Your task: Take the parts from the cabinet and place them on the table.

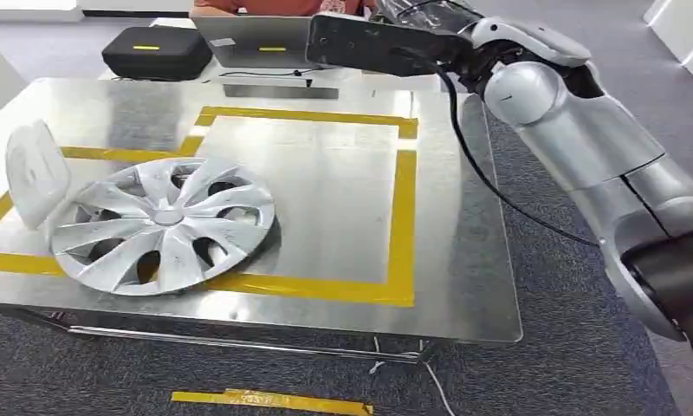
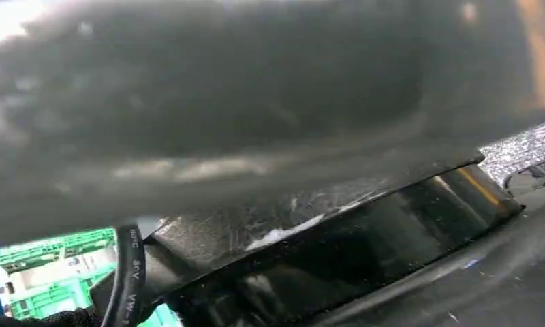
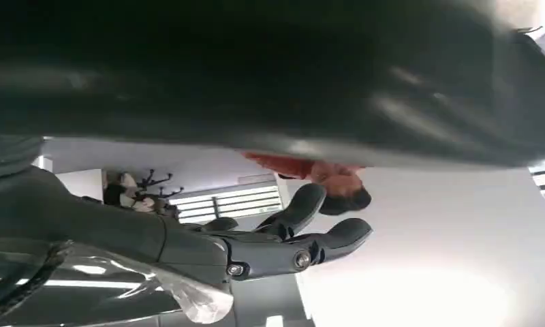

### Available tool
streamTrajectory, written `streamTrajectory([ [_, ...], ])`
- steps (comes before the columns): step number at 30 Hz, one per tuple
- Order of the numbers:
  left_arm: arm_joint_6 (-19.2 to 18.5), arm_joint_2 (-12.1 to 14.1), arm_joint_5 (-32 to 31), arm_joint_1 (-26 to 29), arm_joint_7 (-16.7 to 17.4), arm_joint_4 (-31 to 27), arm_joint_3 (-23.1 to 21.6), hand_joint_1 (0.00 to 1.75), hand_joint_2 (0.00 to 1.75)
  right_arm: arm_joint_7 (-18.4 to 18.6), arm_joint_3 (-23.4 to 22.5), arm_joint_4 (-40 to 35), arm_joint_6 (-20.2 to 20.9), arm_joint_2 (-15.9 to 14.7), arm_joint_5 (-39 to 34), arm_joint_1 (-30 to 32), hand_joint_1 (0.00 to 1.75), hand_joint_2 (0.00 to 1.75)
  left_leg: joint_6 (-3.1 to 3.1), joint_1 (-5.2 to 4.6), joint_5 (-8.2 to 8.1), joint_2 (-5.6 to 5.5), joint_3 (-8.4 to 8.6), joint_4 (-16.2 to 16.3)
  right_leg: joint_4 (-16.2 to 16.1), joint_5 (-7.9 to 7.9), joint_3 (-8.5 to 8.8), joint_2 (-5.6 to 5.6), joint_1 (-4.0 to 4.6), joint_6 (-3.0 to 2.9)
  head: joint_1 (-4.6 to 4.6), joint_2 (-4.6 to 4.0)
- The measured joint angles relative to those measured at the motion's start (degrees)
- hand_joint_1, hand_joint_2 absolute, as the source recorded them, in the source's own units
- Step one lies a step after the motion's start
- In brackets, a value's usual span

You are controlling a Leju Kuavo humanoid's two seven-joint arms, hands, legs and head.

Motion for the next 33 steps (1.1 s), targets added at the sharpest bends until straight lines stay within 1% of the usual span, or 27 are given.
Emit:
streamTrajectory([
  [13, 0.1, 0.0, 0.0, 0.0, -0.5, 0.0, 0.5, 0.00, 0.00, 0.3, 0.0, 0.5, -1.0, -1.3, 0.0, 0.0, 0.00, 0.00, 0.00, 0.00, 0.00, 0.00, 0.00, 0.0, 0.0, 0.00, 0.00, 0.00, 0.00, 0.00, 0.00, 0.00],
  [33, 0.2, -0.1, 0.0, 0.0, -0.9, 0.0, 0.8, 0.00, 0.00, 0.5, 0.0, 0.6, -1.0, -1.4, 0.3, -0.3, 0.00, 0.00, 0.00, 0.00, 0.00, 0.00, 0.00, 0.0, 0.0, 0.00, 0.00, 0.00, 0.00, 0.00, 0.00, 0.00],
])
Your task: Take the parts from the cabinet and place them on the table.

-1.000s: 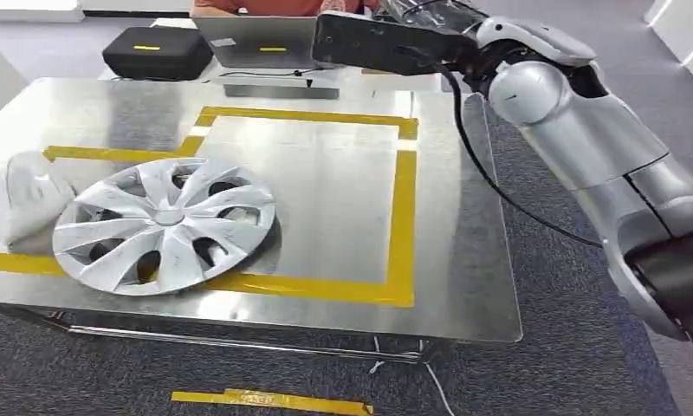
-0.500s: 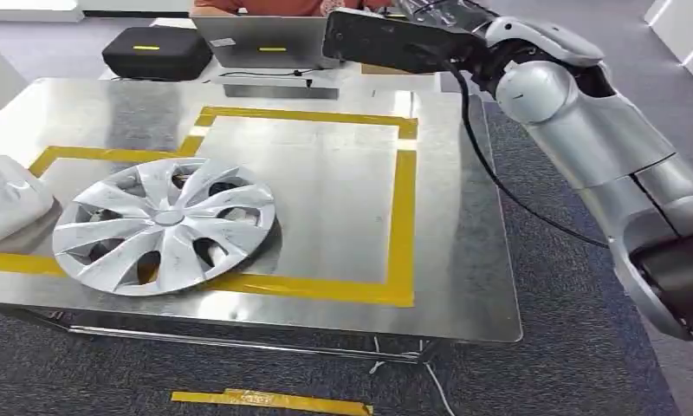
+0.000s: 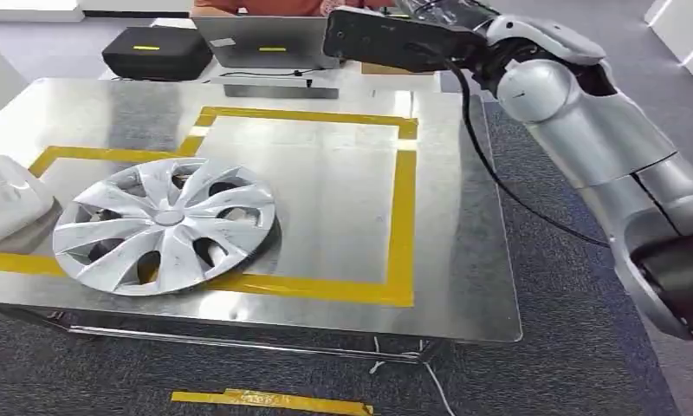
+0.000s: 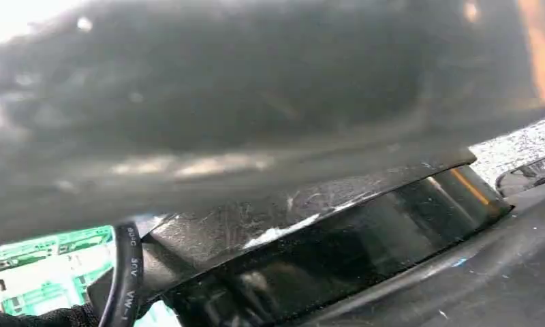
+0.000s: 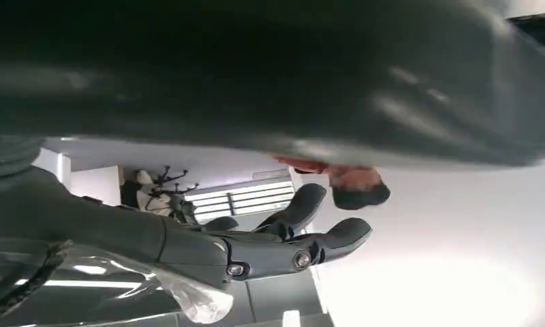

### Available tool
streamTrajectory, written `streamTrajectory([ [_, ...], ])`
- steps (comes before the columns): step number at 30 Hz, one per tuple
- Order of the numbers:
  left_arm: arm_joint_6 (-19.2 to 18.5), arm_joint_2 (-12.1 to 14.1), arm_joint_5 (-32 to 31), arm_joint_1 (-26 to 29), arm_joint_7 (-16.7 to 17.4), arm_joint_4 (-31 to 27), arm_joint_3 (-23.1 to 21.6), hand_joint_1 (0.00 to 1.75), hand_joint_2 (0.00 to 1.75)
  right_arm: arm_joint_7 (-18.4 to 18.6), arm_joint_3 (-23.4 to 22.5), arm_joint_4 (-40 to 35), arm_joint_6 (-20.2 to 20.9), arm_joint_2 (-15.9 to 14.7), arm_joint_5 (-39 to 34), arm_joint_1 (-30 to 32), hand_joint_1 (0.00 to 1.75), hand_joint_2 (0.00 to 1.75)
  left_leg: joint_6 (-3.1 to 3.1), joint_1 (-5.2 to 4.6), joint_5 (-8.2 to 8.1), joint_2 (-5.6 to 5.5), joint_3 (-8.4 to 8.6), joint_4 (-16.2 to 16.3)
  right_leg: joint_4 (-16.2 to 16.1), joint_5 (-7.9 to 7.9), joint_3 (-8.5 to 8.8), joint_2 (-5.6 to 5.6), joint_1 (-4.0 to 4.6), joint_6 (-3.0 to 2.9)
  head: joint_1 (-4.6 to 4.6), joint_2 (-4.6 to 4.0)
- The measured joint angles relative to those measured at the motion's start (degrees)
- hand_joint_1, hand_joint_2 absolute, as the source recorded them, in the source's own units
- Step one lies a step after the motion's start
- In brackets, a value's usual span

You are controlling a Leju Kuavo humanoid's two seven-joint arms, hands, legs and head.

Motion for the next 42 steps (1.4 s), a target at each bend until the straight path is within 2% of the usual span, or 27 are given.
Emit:
streamTrajectory([
  [6, 0.0, 0.0, 0.0, 0.0, 0.0, 0.0, 0.0, 0.00, 0.00, 0.0, 0.0, 0.0, 0.0, -0.2, 0.0, -0.3, 0.00, 0.00, 0.00, -0.01, -0.01, 0.00, -0.01, 0.0, 0.0, 0.01, 0.00, 0.00, -0.01, 0.01, 0.02, 0.00],
  [11, -0.1, 0.1, 0.0, 0.2, 0.0, 0.0, 0.1, 0.00, 0.00, 0.1, 0.0, 0.0, 0.0, -0.2, 0.2, -0.4, 0.00, 0.00, 0.57, -0.14, -0.23, -0.01, -0.43, 0.8, -0.1, 0.35, -0.09, 0.01, -0.23, 0.46, -0.02, 0.00],
  [13, -0.1, 0.1, 0.0, 0.2, 0.0, 0.0, 0.1, 0.00, 0.00, 0.1, 0.0, 0.0, 0.0, -0.2, 0.2, -0.8, 0.00, 0.00, 1.42, -0.10, 0.76, 0.01, -0.37, 0.0, -0.6, 1.11, 0.15, 0.04, -0.05, 1.19, -0.04, 0.00],
  [14, -0.1, 0.0, 0.0, 0.2, 0.1, 0.0, 0.1, 0.00, 0.00, 0.1, -0.1, 0.0, 0.0, -0.5, 0.2, -0.8, 0.00, 0.00, 1.57, 0.45, 1.53, 0.54, 0.04, -1.1, -0.3, 0.03, -0.62, 0.25, -0.08, 1.21, 0.04, 0.00],
  [15, -0.1, 0.0, 0.0, 0.1, 0.2, 0.0, 0.1, 0.00, 0.00, 0.1, -0.1, 0.0, 0.0, -0.7, 0.2, -1.1, 0.00, 0.00, 2.01, 0.51, 1.93, 0.52, -0.07, -1.7, 1.6, -1.52, -1.72, 0.57, 0.03, 1.30, 0.33, 0.00],
  [17, -0.1, -0.1, 0.0, 0.2, 0.2, 0.0, 0.2, 0.00, 0.00, 0.1, 0.0, 0.1, 0.0, -0.9, 0.3, -1.1, 0.00, 0.00, 2.05, 0.59, 2.20, 0.57, -0.59, -1.5, 10.5, -5.32, -5.58, 0.78, -0.18, 1.61, 0.31, 0.00],
  [18, -0.1, -0.1, 0.0, 0.2, 0.3, 0.0, 0.3, 0.00, 0.00, 0.1, 0.0, 0.2, 0.0, -1.0, 0.3, -0.8, 0.00, 0.00, 2.03, 0.59, 2.21, 0.57, -0.78, -1.4, 14.8, -6.71, -7.54, 0.77, -0.26, 1.84, 0.37, 0.00],
  [19, -0.1, -0.1, 0.0, 0.3, 0.4, 0.0, 0.4, 0.00, 0.00, 0.1, 0.1, 0.3, 0.1, -1.2, 0.3, -0.5, 0.00, 0.00, 2.02, 0.64, 2.22, 0.56, -0.96, -1.2, 16.9, -6.70, -8.61, 0.76, -0.36, 2.03, 0.35, 0.00],
  [20, -0.1, -0.2, 0.0, 0.3, 0.3, 0.0, 0.5, 0.00, 0.00, 0.3, 0.1, 0.3, 0.1, -1.2, 0.4, -0.4, 0.00, 0.00, 1.99, 0.71, 2.21, 0.55, -1.15, -0.9, 15.9, -5.33, -8.20, 0.74, -0.49, 2.19, 0.39, 0.00],
  [21, -0.1, -0.2, 0.0, 0.3, 0.3, 0.0, 0.5, 0.00, 0.00, 0.3, 0.2, 0.4, 0.1, -1.3, 0.4, -0.4, 0.00, 0.00, 1.85, 0.83, 2.11, 0.54, -1.35, -0.5, 12.7, -3.14, -6.59, 0.71, -0.66, 2.29, 0.35, 0.00],
  [22, -0.1, -0.2, 0.0, 0.3, 0.3, 0.0, 0.6, 0.00, 0.00, 0.3, 0.2, 0.4, 0.1, -1.3, 0.4, -0.6, 0.00, 0.00, 1.52, 0.99, 1.89, 0.54, -1.56, 0.0, 7.7, -0.56, -4.23, 0.60, -0.86, 2.40, 0.37, 0.00],
  [23, -0.1, -0.2, 0.0, 0.3, 0.3, 0.0, 0.6, 0.00, 0.00, 0.3, 0.2, 0.4, 0.1, -1.3, 0.4, -0.7, 0.00, 0.00, 0.94, 1.08, 1.51, 0.55, -1.83, 0.8, 2.4, 1.25, -1.83, 0.21, -1.03, 2.65, 0.37, 0.00],
  [24, -0.1, -0.1, 0.0, 0.3, 0.3, 0.0, 0.6, 0.00, 0.00, 0.3, 0.2, 0.4, 0.1, -1.3, 0.4, -0.8, 0.00, 0.00, 0.42, 0.66, 1.36, 0.57, -2.38, 1.1, 1.9, -0.38, -1.37, -0.13, -0.52, 2.73, 0.44, 0.00],
  [25, -0.1, -0.2, 0.0, 0.2, 0.3, 0.0, 0.6, 0.00, 0.00, 0.2, 0.3, 0.4, 0.1, -1.3, 0.4, -0.9, 0.00, 0.00, 0.17, 0.67, 1.36, 0.52, -3.14, 2.3, 1.2, -0.07, -0.99, 0.21, -0.50, 1.87, 0.50, 0.00],
  [28, -0.1, -0.2, 0.0, 0.3, 0.3, 0.0, 0.6, 0.00, 0.00, 0.3, 0.3, 0.5, 0.1, -1.5, 0.5, -0.6, 0.00, 0.00, -0.79, 0.77, 1.99, 0.71, -3.76, 2.2, 2.1, 0.35, -2.21, 0.45, -0.26, 0.53, 0.57, 0.00],
  [29, -0.1, -0.2, 0.0, 0.3, 0.3, 0.0, 0.6, 0.00, 0.00, 0.3, 0.3, 0.5, 0.1, -1.6, 0.5, -0.6, 0.00, 0.00, -1.05, 0.89, 1.32, 0.39, -4.06, 2.5, 1.8, 0.81, -2.44, 0.46, -0.57, -0.21, 0.41, 0.00],
  [30, -0.1, -0.2, 0.0, 0.3, 0.4, 0.0, 0.6, 0.00, 0.00, 0.3, 0.4, 0.5, 0.1, -1.5, 0.5, -0.7, 0.00, 0.00, -1.30, 0.93, -0.63, -0.50, -4.64, 4.0, 1.7, 1.14, -2.78, 0.54, -0.53, -0.70, 0.26, 0.00],
  [31, -0.1, -0.2, 0.0, 0.3, 0.4, 0.0, 0.6, 0.00, 0.00, 0.3, 0.4, 0.5, 0.1, -1.5, 0.5, -0.7, 0.00, 0.00, -1.40, 0.93, -3.16, -1.09, -5.72, 7.2, 1.7, 1.37, -3.14, 0.64, -0.48, -1.05, 0.11, 0.00],
  [32, -0.1, -0.1, 0.0, 0.3, 0.4, 0.0, 0.7, 0.00, 0.00, 0.3, 0.4, 0.5, 0.2, -1.5, 0.5, -0.6, 0.00, 0.00, -1.47, 0.92, -6.01, -1.36, -7.40, 12.2, 1.7, 1.69, -3.56, 0.75, -0.32, -1.25, 0.07, 0.00],
  [33, -0.1, -0.1, 0.0, 0.3, 0.4, 0.0, 0.7, 0.00, 0.00, 0.3, 0.4, 0.5, 0.2, -1.5, 0.5, -0.5, 0.00, 0.00, -1.45, 0.91, -8.14, -1.43, -8.84, 16.7, 1.7, 2.03, -3.99, 0.84, -0.14, -1.38, 0.09, 0.00],
  [34, -0.1, -0.1, 0.0, 0.3, 0.4, 0.0, 0.7, 0.00, 0.00, 0.3, 0.5, 0.5, 0.2, -1.5, 0.5, -0.5, 0.00, 0.00, -1.31, 0.88, -9.00, -1.47, -9.37, 19.1, 1.7, 2.41, -4.40, 0.96, 0.01, -1.45, 0.09, 0.00],
  [35, -0.1, -0.1, 0.0, 0.3, 0.4, 0.0, 0.7, 0.00, 0.00, 0.3, 0.5, 0.5, 0.2, -1.5, 0.5, -0.5, 0.00, 0.00, -1.08, 0.83, -8.61, -1.50, -8.73, 18.9, 1.7, 2.85, -4.85, 1.08, 0.17, -1.49, 0.09, 0.00],
  [36, -0.1, -0.1, 0.0, 0.3, 0.4, 0.0, 0.7, 0.00, 0.00, 0.3, 0.5, 0.5, 0.2, -1.5, 0.5, -0.5, 0.00, 0.00, -0.72, 0.77, -7.19, -1.53, -7.07, 16.3, 1.7, 3.36, -5.37, 1.26, 0.33, -1.52, 0.04, 0.00],
  [38, -0.1, -0.1, 0.0, 0.2, 0.3, 0.0, 0.8, 0.00, 0.00, 0.3, 0.5, 0.5, 0.2, -1.5, 0.5, -0.8, 0.00, 0.00, 0.46, 0.35, -3.17, -1.76, -0.92, 6.1, 1.7, 4.37, -6.24, 1.59, 0.56, -1.44, 0.04, 0.00],
  [39, -0.1, 0.0, 0.0, 0.2, 0.4, 0.0, 0.9, 0.00, 0.00, 0.3, 0.5, 0.4, 0.2, -1.5, 0.5, -1.0, 0.00, 0.00, 1.14, 0.06, -3.18, -2.19, 1.36, 1.9, 1.7, 4.82, -6.44, 1.54, 0.41, -1.34, 0.11, 0.00],
  [40, -0.1, 0.0, 0.0, 0.1, 0.4, 0.0, 0.9, 0.00, 0.00, 0.3, 0.5, 0.4, 0.2, -1.6, 0.5, -1.2, 0.00, 0.00, 0.84, -0.09, -2.76, -1.89, 1.19, 1.5, 1.6, 5.26, -6.67, 1.63, 0.74, -0.83, 0.20, 0.00],
  [42, 0.0, 0.0, 0.0, 0.2, 0.3, 0.0, 1.0, 0.00, 0.00, 0.3, 0.5, 0.4, 0.2, -1.6, 0.5, -1.1, 0.00, 0.00, 1.05, -0.49, -2.01, -1.89, 0.66, 1.5, 1.0, 6.34, -6.74, 1.52, 0.26, -0.09, 0.17, 0.00],
])
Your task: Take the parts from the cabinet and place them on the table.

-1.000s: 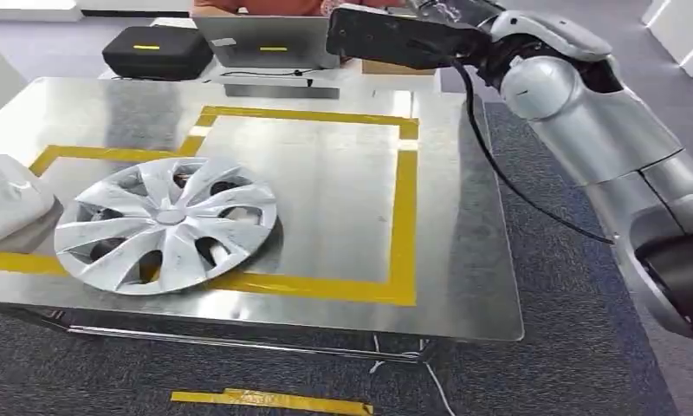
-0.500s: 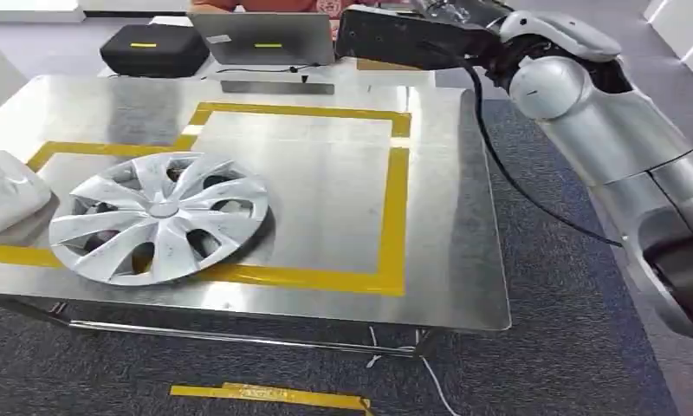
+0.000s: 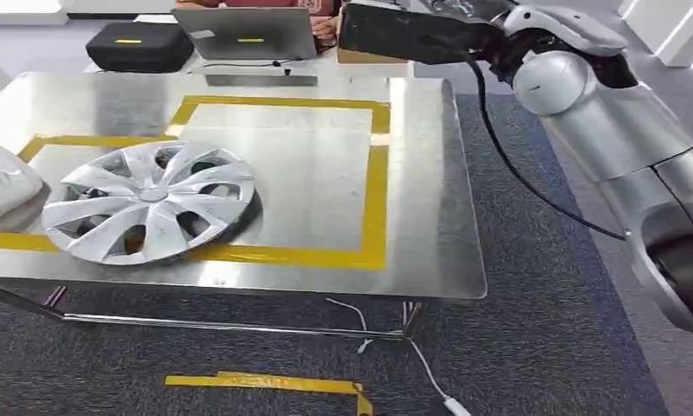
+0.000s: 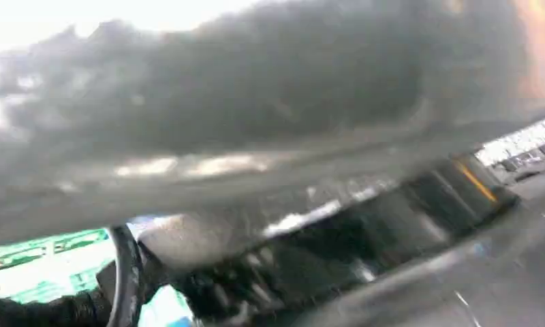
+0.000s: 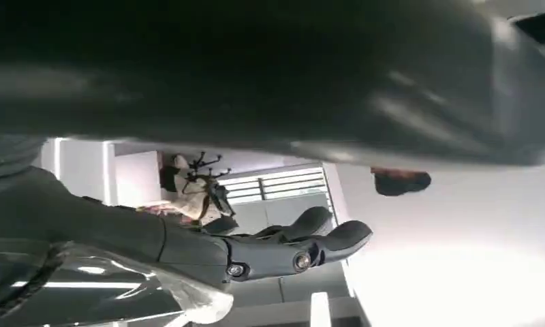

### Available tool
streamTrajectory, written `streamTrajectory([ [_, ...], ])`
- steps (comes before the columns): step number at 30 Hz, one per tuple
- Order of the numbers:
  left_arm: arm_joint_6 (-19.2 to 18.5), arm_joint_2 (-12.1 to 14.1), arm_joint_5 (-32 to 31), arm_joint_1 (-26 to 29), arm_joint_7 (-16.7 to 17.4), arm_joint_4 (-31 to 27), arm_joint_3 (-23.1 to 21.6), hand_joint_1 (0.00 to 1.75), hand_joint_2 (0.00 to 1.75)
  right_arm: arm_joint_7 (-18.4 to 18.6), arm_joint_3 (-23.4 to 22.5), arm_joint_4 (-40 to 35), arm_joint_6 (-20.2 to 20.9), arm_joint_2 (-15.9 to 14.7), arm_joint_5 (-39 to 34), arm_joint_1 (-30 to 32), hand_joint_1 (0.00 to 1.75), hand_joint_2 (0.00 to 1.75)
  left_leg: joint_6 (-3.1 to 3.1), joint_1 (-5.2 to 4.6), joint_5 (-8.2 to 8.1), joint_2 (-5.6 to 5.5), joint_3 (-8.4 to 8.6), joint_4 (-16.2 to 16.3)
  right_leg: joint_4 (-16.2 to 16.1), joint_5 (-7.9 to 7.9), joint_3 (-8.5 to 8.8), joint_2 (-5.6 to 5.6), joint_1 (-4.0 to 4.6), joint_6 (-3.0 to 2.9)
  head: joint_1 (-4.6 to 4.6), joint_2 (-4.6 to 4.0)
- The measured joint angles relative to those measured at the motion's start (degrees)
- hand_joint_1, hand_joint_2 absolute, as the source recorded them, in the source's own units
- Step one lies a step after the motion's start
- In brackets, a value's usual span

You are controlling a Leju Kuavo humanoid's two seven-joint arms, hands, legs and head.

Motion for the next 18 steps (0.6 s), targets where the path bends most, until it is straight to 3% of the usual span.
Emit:
streamTrajectory([
  [1, 0.0, 0.0, 0.1, 0.0, 0.0, 0.0, 0.0, 0.00, 0.00, 0.0, 0.0, 0.0, 0.0, 0.0, 0.0, 0.0, 0.00, 0.00, 0.31, -0.14, 0.73, 0.00, -0.32, -0.1, -0.6, 0.85, 0.05, 0.00, -0.07, 0.38, -0.11, 0.00],
  [2, 0.0, -0.2, 0.2, 0.1, 0.0, 0.1, 0.0, 0.00, 0.00, 0.0, 0.0, 0.0, 0.0, -0.2, 0.0, 0.0, 0.00, 0.00, 0.56, 0.42, 2.13, 0.23, -0.82, -1.2, -1.0, 1.41, -0.46, 0.19, 0.11, 0.70, -0.17, 0.00],
  [3, 0.0, 0.0, 0.2, 0.0, 0.0, 0.1, 0.1, 0.00, 0.00, 0.0, 0.0, 0.1, 0.0, -0.6, 0.0, 0.0, 0.00, 0.00, 0.75, 0.54, 3.16, 0.58, -1.37, -1.5, -0.3, -1.02, -1.21, 0.05, 0.08, 0.98, -0.09, 0.00],
  [4, 0.0, -0.1, 0.2, -0.1, 0.0, 0.1, 0.1, 0.00, 0.00, 0.1, 0.0, 0.1, 0.0, -0.6, 0.0, -0.1, 0.00, 0.00, 1.27, 0.54, 3.93, 0.71, -2.20, -1.7, 2.2, -4.74, -2.31, -0.01, 0.05, 1.09, 0.22, 0.00],
  [6, 0.0, -0.2, 0.3, 0.0, 0.0, 0.1, 0.1, 0.00, 0.00, 0.1, 0.0, 0.1, 0.0, -0.6, 0.0, 0.0, 0.00, 0.00, 1.41, 0.49, 5.31, 0.83, -3.94, -1.7, 11.0, -11.01, -3.89, -0.12, -0.04, 1.52, 0.24, 0.00],
  [7, 0.0, -0.2, 0.4, 0.0, 0.0, 0.1, 0.2, 0.00, 0.00, 0.1, 0.0, 0.1, 0.0, -0.6, 0.0, 0.3, 0.00, 0.00, 1.41, 0.49, 6.02, 0.92, -4.87, -1.6, 15.0, -12.46, -4.32, -0.12, -0.04, 1.78, 0.24, 0.00],
  [8, 0.0, -0.2, 0.4, 0.0, 0.0, 0.1, 0.3, 0.00, 0.00, 0.2, 0.0, 0.1, 0.0, -0.7, 0.0, 0.6, 0.00, 0.00, 1.36, 0.50, 6.61, 0.99, -5.76, -1.5, 16.8, -12.14, -3.93, -0.14, -0.07, 1.95, 0.24, 0.00],
  [10, 0.0, -0.2, 0.4, 0.0, 0.0, 0.1, 0.4, 0.00, 0.00, 0.3, 0.0, 0.1, 0.0, -0.7, 0.0, 0.8, 0.00, 0.00, 1.11, 0.56, 7.76, 1.07, -7.52, -1.2, 13.9, -8.81, -0.05, -0.24, -0.27, 2.21, 0.24, 0.00],
  [11, 0.0, -0.2, 0.4, 0.0, 0.0, 0.1, 0.4, 0.00, 0.00, 0.3, 0.0, 0.1, 0.0, -0.7, 0.0, 0.7, 0.00, 0.00, 0.89, 0.61, 8.25, 1.08, -8.30, -1.0, 10.0, -7.52, 3.19, -0.38, -0.39, 2.29, 0.37, 0.00],
  [12, 0.0, -0.2, 0.4, 0.0, 0.0, 0.1, 0.5, 0.00, 0.00, 0.3, 0.0, 0.1, -0.1, -0.7, -0.1, 0.5, 0.00, 0.00, 0.56, 0.55, 8.69, 1.08, -8.86, -0.6, 4.7, -7.94, 7.40, -0.78, -0.45, 2.28, 0.42, 0.00],
  [13, 0.0, -0.2, 0.4, 0.0, 0.0, 0.1, 0.5, 0.00, 0.00, 0.3, 0.0, 0.0, -0.1, -0.7, -0.1, 0.3, 0.00, 0.00, 0.32, 0.32, 8.85, 1.07, -9.66, -0.2, 0.2, -9.39, 11.31, -0.96, -0.27, 2.18, 0.68, 0.00],
  [14, 0.0, -0.2, 0.5, 0.0, -0.1, 0.1, 0.5, 0.00, 0.00, 0.2, -0.1, -0.3, -0.2, -0.6, -0.2, 0.3, 0.00, 0.00, -0.03, 0.34, 9.40, 1.14, -9.90, 0.1, -1.8, -10.61, 11.96, -0.77, -0.12, 1.67, 0.52, 0.00],
  [16, 0.1, -0.2, 0.5, 0.0, -0.1, 0.1, 0.6, 0.00, 0.00, 0.3, -0.1, -0.3, -0.2, -0.7, -0.3, 0.8, 0.00, 0.00, -0.66, 0.61, 10.53, 1.17, -10.03, -0.1, -1.2, -10.06, 11.25, -0.67, 0.20, 0.99, 0.68, 0.00],
  [17, 0.1, -0.3, 0.5, 0.2, -0.1, 0.1, 0.7, 0.00, 0.00, 0.3, -0.1, -0.3, -0.2, -0.7, -0.3, 1.2, 0.00, 0.00, -1.06, 0.44, 10.88, 1.08, -10.22, -0.2, -1.6, -9.41, 10.45, -0.78, 0.01, 0.33, 0.74, 0.00],
  [18, 0.1, -0.2, 0.5, 0.2, -0.1, 0.1, 0.9, 0.00, 0.00, 0.3, 0.0, -0.2, -0.2, -0.7, -0.3, 1.2, 0.00, 0.00, -1.40, 0.75, 9.48, 0.62, -10.64, 0.3, -1.7, -8.67, 10.58, -1.08, -0.36, -0.22, 0.61, 0.00],
])
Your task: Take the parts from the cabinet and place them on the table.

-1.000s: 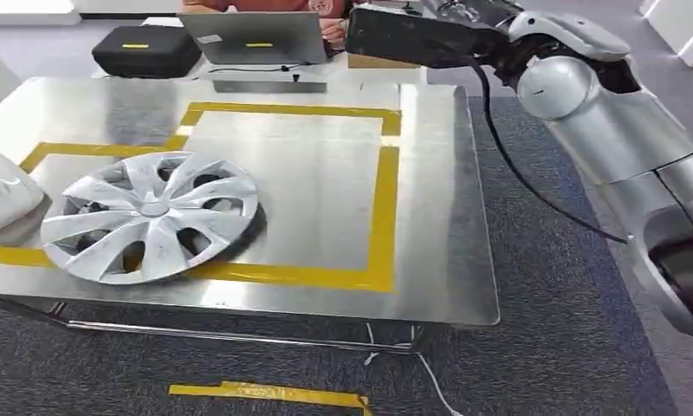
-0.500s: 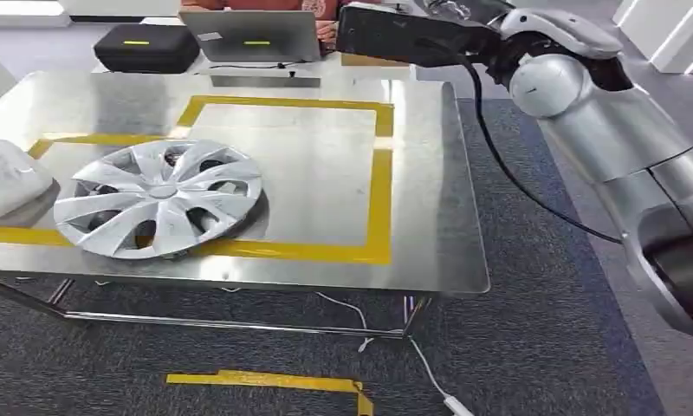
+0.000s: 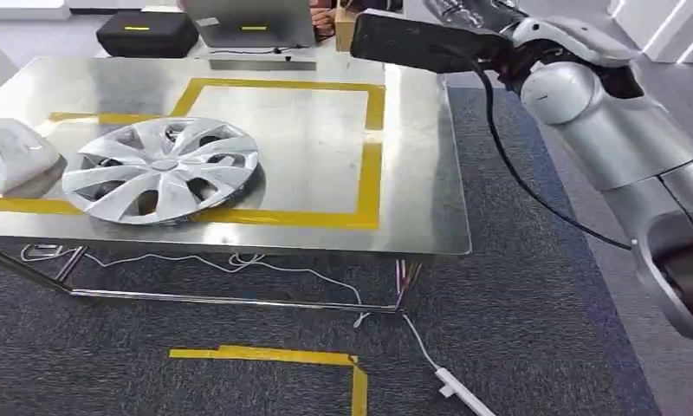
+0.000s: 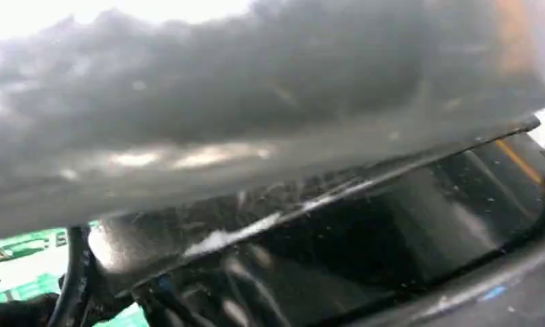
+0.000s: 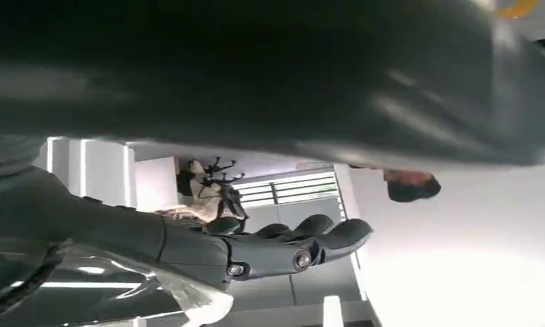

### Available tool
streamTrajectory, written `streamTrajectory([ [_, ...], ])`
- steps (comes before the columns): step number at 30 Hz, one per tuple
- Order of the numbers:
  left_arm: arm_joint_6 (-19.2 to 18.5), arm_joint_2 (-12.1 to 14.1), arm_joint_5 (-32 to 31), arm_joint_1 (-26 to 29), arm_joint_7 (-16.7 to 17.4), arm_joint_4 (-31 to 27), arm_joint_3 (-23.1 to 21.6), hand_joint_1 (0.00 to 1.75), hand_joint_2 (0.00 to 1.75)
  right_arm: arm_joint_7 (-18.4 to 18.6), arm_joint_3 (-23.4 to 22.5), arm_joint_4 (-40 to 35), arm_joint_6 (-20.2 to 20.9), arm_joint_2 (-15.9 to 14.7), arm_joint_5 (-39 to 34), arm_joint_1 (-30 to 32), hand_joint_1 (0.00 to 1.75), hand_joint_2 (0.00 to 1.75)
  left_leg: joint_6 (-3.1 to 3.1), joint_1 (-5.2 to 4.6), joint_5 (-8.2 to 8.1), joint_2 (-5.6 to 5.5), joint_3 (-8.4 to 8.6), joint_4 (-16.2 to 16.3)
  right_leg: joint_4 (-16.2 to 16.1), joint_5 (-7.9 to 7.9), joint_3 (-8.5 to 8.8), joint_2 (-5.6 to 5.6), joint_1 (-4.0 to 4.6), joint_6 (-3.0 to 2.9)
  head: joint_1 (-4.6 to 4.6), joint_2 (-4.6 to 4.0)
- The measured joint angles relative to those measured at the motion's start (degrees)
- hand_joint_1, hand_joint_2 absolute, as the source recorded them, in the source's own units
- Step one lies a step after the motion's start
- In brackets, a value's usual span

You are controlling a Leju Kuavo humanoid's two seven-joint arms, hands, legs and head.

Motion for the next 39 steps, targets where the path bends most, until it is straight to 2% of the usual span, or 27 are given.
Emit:
streamTrajectory([
  [2, 0.0, 0.0, 0.0, 0.1, 0.0, 0.0, 0.2, 0.00, 0.00, 0.1, 0.0, 0.0, -0.1, 0.0, 0.0, 0.0, 0.00, 0.00, -0.54, 0.24, -6.82, -0.23, -1.54, 5.8, 0.0, 1.16, -1.47, 0.11, -0.02, -0.82, -0.22, 0.00],
  [4, 0.1, 0.1, 0.1, 0.1, -0.1, 0.0, 0.4, 0.00, 0.00, 0.1, 0.0, 0.0, -0.4, 0.0, -0.4, 0.4, 0.00, 0.00, -0.95, 0.47, -11.66, -0.24, -2.84, 14.2, 0.1, 2.49, -3.14, 0.36, -0.02, -0.84, -0.24, 0.00],
  [5, 0.2, 0.1, 0.1, 0.0, -0.2, 0.0, 0.5, 0.00, 0.00, 0.1, 0.0, 0.0, -0.5, 0.0, -0.4, 0.9, 0.00, 0.00, -1.07, 0.56, -11.34, -0.23, -2.66, 16.5, 0.2, 3.11, -3.92, 0.41, -0.02, -0.74, -0.22, 0.00],
  [7, 0.3, 0.1, 0.1, 0.0, -0.3, 0.0, 0.6, 0.00, 0.00, 0.1, -0.1, 0.0, -0.7, -0.4, -0.5, 1.9, 0.00, 0.00, -1.09, 0.74, -7.81, -0.24, -0.09, 14.9, 0.4, 4.18, -5.49, 0.47, -0.08, -0.35, -0.24, 0.00],
  [9, 0.6, 0.2, 0.1, 0.0, -0.3, 0.0, 0.7, 0.00, 0.00, 0.3, -0.6, -0.4, -1.3, -0.9, -0.7, 2.7, 0.00, 0.00, -0.98, 0.92, -5.47, -0.36, 6.23, 6.2, 1.0, 4.97, -6.80, 0.51, -0.31, 0.44, -0.22, 0.00],
  [10, 0.6, 0.1, 0.2, 0.1, -0.3, 0.0, 0.9, 0.00, 0.00, 0.3, -1.1, -0.8, -1.6, -1.1, -0.8, 3.1, 0.00, 0.00, -1.03, 0.83, -7.56, -0.81, 9.16, 1.8, 1.3, 5.24, -7.42, 0.51, -0.03, 0.85, -0.33, 0.00],
  [11, 0.7, 0.1, 0.2, 0.1, -0.3, 0.0, 1.0, 0.00, 0.00, 0.4, -1.7, -1.2, -2.1, -1.7, -0.8, 3.6, 0.00, 0.00, -0.40, 0.62, -8.27, -1.37, 9.86, -0.2, 1.4, 5.70, -7.62, 0.42, -0.05, 1.27, -0.20, 0.00],
  [14, 0.7, 0.0, 0.2, 0.3, -0.3, 0.0, 1.5, 0.00, 0.00, 0.4, -2.4, -1.7, -2.6, -2.8, -0.9, 5.2, 0.00, 0.00, 1.01, 0.35, -7.23, -1.25, 8.83, -0.1, 0.7, 7.37, -7.83, 0.34, -0.13, 2.39, -0.04, 0.00],
  [15, 0.7, -0.1, 0.2, 0.4, -0.3, 0.0, 1.6, 0.00, 0.00, 0.4, -2.7, -1.9, -3.0, -3.4, -0.9, 5.8, 0.00, 0.00, 1.66, 0.67, -6.50, -0.83, 8.30, -0.4, 1.0, 6.67, -8.38, 0.39, -0.40, 2.55, -0.13, 0.00],
  [16, 0.7, -0.1, 0.2, 0.4, -0.3, 0.0, 1.7, 0.00, 0.00, 0.5, -3.0, -2.2, -3.3, -3.9, -0.8, 6.5, 0.00, 0.00, 2.19, 0.52, -5.86, -0.71, 7.50, -0.3, 2.9, 3.51, -9.74, 0.35, -0.34, 2.63, 0.04, 0.00],
  [19, 0.9, -0.1, 0.2, 0.4, -0.2, 0.0, 2.1, 0.00, 0.00, 0.4, -5.0, -4.0, -6.6, -5.8, -0.3, 9.6, 0.00, 0.00, 3.01, -0.03, -3.87, -0.72, 4.88, -0.3, 15.8, -5.31, -12.82, 0.41, -0.04, 2.74, 0.00, 0.00],
  [20, 1.0, -0.2, 0.3, 0.5, -0.2, 0.0, 2.3, 0.00, 0.00, 0.1, -5.7, -4.7, -8.2, -6.5, 0.1, 11.3, 0.00, 0.00, 3.15, -0.27, -3.27, -0.74, 4.10, -0.3, 18.7, -6.11, -13.08, 0.43, 0.09, 2.61, 0.04, 0.00],
  [21, 1.1, -0.2, 0.3, 0.5, -0.2, 0.0, 2.4, 0.00, 0.00, -0.3, -6.5, -5.4, -10.1, -7.4, 0.7, 13.5, 0.00, 0.00, 3.32, -0.50, -2.72, -0.74, 3.38, -0.2, 19.8, -5.25, -12.57, 0.42, 0.29, 2.43, 0.02, 0.00],
  [22, 1.4, -0.2, 0.5, 0.6, -0.3, 0.0, 2.6, 0.00, 0.00, -1.2, -7.8, -7.1, -13.1, -8.5, 1.4, 16.9, 0.00, 0.00, 3.47, -0.76, -2.16, -0.75, 2.78, -0.2, 18.6, -2.86, -10.66, 0.45, 0.59, 2.08, -0.02, 0.00],
  [24, 1.9, -0.6, 0.7, 0.6, -0.2, 0.0, 3.2, 0.00, 0.00, -3.5, -12.3, -11.1, -18.9, -10.4, 2.8, 25.8, 0.00, 0.00, 3.62, -1.16, -1.44, -1.05, 2.28, -0.2, 10.6, 1.03, -4.11, 0.41, 1.57, 0.66, 0.04, 0.00],
  [25, 2.0, -0.9, 0.9, 0.6, -0.3, 0.0, 3.5, 0.00, 0.00, -5.5, -15.3, -13.2, -21.4, -10.8, 3.7, 30.5, 0.00, 0.00, 3.63, -1.01, -1.07, -1.18, 2.15, -0.2, 4.9, 0.25, -0.21, 0.24, 2.28, -0.71, 0.07, 0.00],
  [26, 2.1, -1.2, 0.9, 0.6, -0.3, 0.0, 3.6, 0.00, 0.00, -7.0, -17.7, -14.6, -22.7, -10.9, 4.4, 34.2, 0.00, 0.00, 3.31, -1.43, -0.67, -1.33, 1.83, -0.1, 0.6, -1.62, 3.04, -0.41, 2.31, -1.38, -0.02, 0.00],
  [27, 2.1, -1.3, 0.9, 0.6, -0.3, 0.0, 3.8, 0.00, 0.00, -8.2, -19.7, -15.8, -23.6, -11.0, 5.0, 37.3, 0.00, 0.00, 3.05, -1.29, -0.16, -1.12, 1.48, -0.2, -1.2, -2.23, 3.50, -0.51, 2.49, -1.10, 0.02, 0.00],
  [29, 2.1, -1.5, 0.9, 0.7, -0.3, 0.0, 4.1, 0.00, 0.00, -8.5, -22.9, -17.6, -23.8, -11.5, 5.8, 41.8, 0.00, 0.00, 2.52, -1.10, 1.17, -0.62, 1.11, -0.8, -1.2, -1.16, 2.54, -0.14, 2.71, -1.41, 0.11, 0.00],
  [30, 2.1, -1.4, 0.9, 0.8, -0.3, 0.0, 4.4, 0.00, 0.00, -8.3, -23.9, -18.2, -23.6, -11.5, 5.8, 43.7, 0.00, 0.00, 2.24, -1.75, 1.75, -0.68, 0.96, -1.2, -2.2, 0.02, 1.62, -0.25, 2.04, -1.44, 0.11, 0.00],
  [31, 2.1, -1.4, 0.9, 0.8, -0.3, 0.0, 4.6, 0.00, 0.00, -7.8, -24.7, -18.8, -23.4, -11.5, 5.8, 44.8, 0.00, 0.00, 1.76, -1.51, -0.12, -0.85, 0.47, -0.7, -2.6, 0.91, 1.67, -0.49, 1.68, -1.40, 0.17, 0.00],
  [32, 2.1, -1.4, 0.9, 0.8, -0.3, 0.0, 4.7, 0.00, 0.00, -7.6, -25.5, -19.4, -23.3, -11.5, 5.8, 46.0, 0.00, 0.00, 1.33, -1.29, -3.68, -0.87, -0.06, 1.5, -2.6, 1.69, 0.85, -0.41, 1.39, -1.90, -0.07, 0.00],
  [34, 2.3, -1.2, 1.1, 0.7, -0.4, 0.0, 4.9, 0.00, 0.00, -7.2, -27.2, -20.8, -23.3, -11.5, 5.1, 49.3, 0.00, 0.00, 0.34, -0.61, -10.65, -0.85, -1.56, 10.0, -2.5, 3.01, -0.93, -0.42, 1.01, -1.70, -0.13, 0.00],
  [35, 2.5, -1.2, 1.3, 0.7, -0.6, 0.0, 5.0, 0.00, 0.00, -8.0, -28.7, -21.4, -23.3, -11.0, 3.9, 52.2, 0.00, 0.00, -0.16, -0.25, -12.24, -0.84, -1.87, 14.0, -2.4, 3.55, -1.59, -0.65, 0.93, -1.45, -0.24, 0.00],
  [36, 2.7, -1.2, 1.4, 0.7, -0.9, 0.0, 5.3, 0.00, 0.00, -9.6, -30.5, -21.7, -23.8, -10.3, 2.3, 56.0, 0.00, 0.00, -0.54, 0.14, -11.82, -0.84, -1.46, 16.1, -2.4, 3.99, -2.21, -0.89, 0.88, -1.14, -0.20, 0.00],
  [37, 2.9, -1.2, 1.7, 0.8, -1.3, 0.0, 5.5, 0.00, 0.00, -12.2, -32.3, -21.5, -24.5, -9.2, 0.7, 60.0, 0.00, 0.00, -0.87, 0.50, -10.03, -0.84, -0.15, 15.9, -2.2, 4.36, -2.78, -1.36, 0.82, -0.91, -0.18, 0.00],
  [39, 3.1, -1.2, 2.2, 1.0, -2.1, 0.0, 6.2, 0.00, 0.00, -17.2, -36.0, -18.8, -25.9, -6.2, -2.1, 66.4, 0.00, 0.00, -1.50, 1.08, -6.24, -0.84, 5.21, 9.3, -1.3, 4.91, -4.34, -1.62, 0.38, -0.29, -0.18, 0.00],
])
